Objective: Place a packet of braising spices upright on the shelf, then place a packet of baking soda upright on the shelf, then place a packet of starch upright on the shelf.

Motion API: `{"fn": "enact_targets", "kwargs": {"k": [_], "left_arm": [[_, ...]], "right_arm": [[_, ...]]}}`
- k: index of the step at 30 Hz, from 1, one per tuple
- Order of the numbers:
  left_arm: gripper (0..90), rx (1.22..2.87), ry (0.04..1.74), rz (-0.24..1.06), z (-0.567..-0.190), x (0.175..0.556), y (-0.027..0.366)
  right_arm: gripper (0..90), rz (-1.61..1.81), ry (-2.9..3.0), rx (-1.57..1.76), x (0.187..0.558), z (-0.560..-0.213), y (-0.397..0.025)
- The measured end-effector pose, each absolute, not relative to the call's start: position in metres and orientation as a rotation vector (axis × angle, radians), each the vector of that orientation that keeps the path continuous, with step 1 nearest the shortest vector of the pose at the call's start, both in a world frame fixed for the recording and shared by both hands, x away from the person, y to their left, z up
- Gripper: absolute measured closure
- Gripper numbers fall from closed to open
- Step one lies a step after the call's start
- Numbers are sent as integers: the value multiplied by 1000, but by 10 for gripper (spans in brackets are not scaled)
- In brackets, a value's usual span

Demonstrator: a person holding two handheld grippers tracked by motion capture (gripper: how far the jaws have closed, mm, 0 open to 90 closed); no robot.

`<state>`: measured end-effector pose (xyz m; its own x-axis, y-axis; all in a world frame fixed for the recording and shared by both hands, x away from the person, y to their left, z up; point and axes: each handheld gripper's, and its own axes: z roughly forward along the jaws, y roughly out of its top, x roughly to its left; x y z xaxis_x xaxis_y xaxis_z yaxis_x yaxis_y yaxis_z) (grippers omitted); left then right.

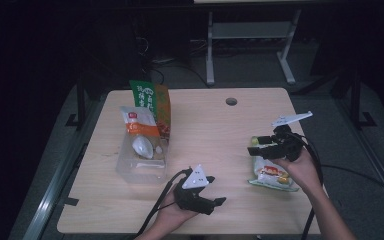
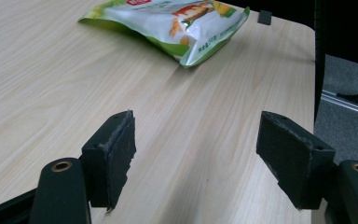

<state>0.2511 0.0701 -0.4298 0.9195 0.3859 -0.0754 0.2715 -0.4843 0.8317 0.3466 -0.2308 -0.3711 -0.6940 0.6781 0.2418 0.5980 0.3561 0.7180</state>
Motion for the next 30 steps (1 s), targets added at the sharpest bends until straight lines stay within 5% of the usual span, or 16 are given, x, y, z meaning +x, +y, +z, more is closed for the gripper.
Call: {"fn": "enact_targets", "kwargs": {"k": [30], "left_arm": [[289,2119,468,132,-429,264,42]], "right_arm": [[288,1217,2441,1281,321,-390,-278]]}}
